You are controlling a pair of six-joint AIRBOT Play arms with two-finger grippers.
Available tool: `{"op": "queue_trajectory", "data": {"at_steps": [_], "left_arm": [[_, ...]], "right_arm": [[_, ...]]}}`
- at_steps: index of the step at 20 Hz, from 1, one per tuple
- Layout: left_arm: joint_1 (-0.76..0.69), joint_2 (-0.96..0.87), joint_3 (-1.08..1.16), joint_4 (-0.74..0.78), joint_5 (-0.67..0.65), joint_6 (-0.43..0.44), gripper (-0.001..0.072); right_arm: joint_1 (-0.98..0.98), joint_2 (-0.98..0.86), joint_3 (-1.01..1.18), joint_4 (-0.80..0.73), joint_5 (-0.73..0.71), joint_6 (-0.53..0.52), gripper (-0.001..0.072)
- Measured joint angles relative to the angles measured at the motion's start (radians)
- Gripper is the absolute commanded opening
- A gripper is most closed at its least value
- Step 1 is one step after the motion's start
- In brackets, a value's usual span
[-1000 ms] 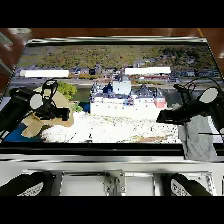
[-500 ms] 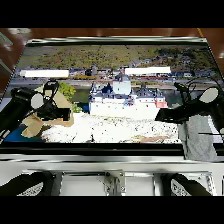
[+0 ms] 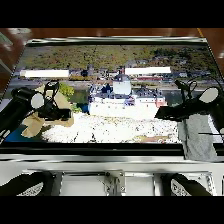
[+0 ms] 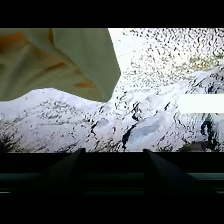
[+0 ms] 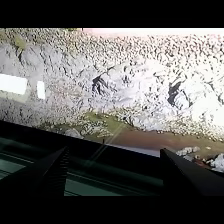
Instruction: Fold the shirts.
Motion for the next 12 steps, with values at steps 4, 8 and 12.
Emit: {"op": "queue_trajectory", "data": {"at_steps": [4, 8, 12], "left_arm": [[0.088, -0.004, 0.001, 0.136, 0.006, 0.043, 0.0707], [0.338, -0.039, 0.004, 0.137, 0.1, 0.043, 0.0708], [0.553, -0.118, 0.004, 0.045, 0.209, 0.043, 0.0709]], "right_arm": [[0.0, 0.0, 0.0, 0.0, -0.043, 0.0, 0.0679], [0.0, 0.0, 0.0, 0.001, -0.068, 0.0, 0.0679], [0.0, 0.0, 0.0, 0.003, -0.095, 0.0, 0.0679]]}}
